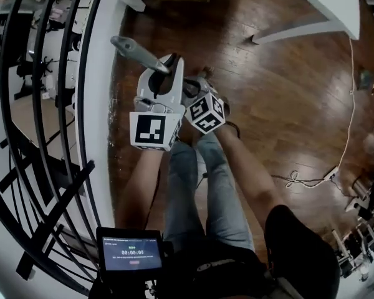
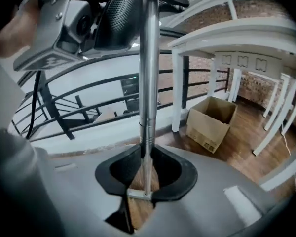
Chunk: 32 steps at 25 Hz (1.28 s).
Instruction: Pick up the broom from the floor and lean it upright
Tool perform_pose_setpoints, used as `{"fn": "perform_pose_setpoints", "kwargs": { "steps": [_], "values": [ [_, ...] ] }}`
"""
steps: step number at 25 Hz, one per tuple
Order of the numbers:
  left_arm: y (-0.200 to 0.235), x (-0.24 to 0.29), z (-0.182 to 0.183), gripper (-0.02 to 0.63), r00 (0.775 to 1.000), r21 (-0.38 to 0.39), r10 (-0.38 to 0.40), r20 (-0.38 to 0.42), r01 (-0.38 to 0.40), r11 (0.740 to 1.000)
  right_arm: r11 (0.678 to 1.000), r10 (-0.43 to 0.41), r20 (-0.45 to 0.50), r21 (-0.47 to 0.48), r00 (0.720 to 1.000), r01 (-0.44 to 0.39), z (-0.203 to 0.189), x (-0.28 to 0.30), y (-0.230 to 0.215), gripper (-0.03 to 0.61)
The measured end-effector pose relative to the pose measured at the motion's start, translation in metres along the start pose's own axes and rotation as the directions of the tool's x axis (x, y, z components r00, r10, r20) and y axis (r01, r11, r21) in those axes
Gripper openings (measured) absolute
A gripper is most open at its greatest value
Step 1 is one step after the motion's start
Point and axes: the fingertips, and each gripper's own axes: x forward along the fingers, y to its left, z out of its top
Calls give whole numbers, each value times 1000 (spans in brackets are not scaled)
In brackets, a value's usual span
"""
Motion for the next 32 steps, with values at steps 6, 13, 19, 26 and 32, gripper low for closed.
{"fn": "perform_pose_setpoints", "kwargs": {
  "steps": [6, 13, 19, 26, 32],
  "values": [
    [-74, 75, 38, 40, 986, 69, -156, -57, 160, 985, 971, -115, 33, 215, 993, 106, -4, -58, -68, 81],
    [-105, 148, -8, 40, 957, 49, -218, -191, 231, 972, 935, -116, 17, 338, 993, 104, -57, -48, -119, 81],
    [-124, 216, -38, 41, 920, 55, -349, -176, 363, 930, 920, -213, -46, 328, 976, 216, -89, -29, -202, 81],
    [-119, 225, -71, 41, 901, 39, -373, -223, 390, 920, 917, -153, -94, 358, 984, 177, -112, -3, -194, 81],
    [-110, 241, -81, 43, 891, 36, -394, -225, 412, 911, 898, -148, -103, 403, 984, 177, -120, 13, -201, 81]
  ]
}}
